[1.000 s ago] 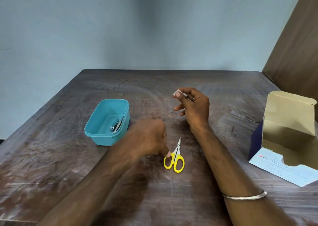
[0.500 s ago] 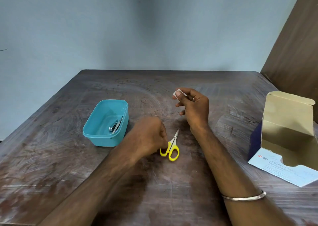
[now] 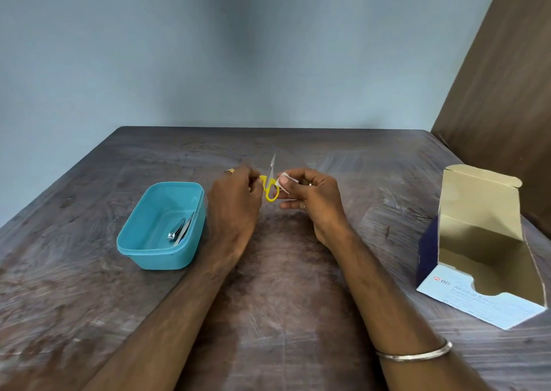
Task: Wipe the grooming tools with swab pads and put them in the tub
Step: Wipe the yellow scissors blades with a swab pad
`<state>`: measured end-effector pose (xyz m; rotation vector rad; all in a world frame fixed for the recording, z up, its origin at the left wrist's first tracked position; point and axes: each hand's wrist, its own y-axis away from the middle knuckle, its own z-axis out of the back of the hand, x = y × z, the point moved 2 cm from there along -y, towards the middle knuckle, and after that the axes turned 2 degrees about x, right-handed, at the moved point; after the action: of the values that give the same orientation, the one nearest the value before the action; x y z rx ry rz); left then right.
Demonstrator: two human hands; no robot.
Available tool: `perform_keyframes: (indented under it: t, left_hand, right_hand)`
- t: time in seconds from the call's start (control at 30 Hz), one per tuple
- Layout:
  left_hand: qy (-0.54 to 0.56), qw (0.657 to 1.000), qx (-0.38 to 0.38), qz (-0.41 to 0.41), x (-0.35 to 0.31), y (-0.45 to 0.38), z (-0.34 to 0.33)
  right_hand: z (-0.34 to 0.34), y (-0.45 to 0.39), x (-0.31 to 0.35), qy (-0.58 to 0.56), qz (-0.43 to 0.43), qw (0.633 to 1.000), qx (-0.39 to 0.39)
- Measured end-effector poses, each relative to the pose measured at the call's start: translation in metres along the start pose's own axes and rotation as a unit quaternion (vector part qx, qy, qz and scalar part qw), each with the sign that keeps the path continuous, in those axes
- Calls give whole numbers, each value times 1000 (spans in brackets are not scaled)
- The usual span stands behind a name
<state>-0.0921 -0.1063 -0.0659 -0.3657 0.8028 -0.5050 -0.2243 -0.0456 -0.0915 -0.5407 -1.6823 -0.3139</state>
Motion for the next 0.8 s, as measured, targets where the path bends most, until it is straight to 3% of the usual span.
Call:
perform_keyframes:
  t: [0.17,0.37,0.8]
  left_hand:
    - [75,997,-14,-7,7,2,-5]
    - [278,957,7,80,10,4,-7]
    - [333,937,30,97,14,1,-12]
  right_hand:
    - [-1,0,-2,1,9,1000,29]
    - [0,-1,-1,6,39,999,23]
    - [10,-6,2,88,106,989,-45]
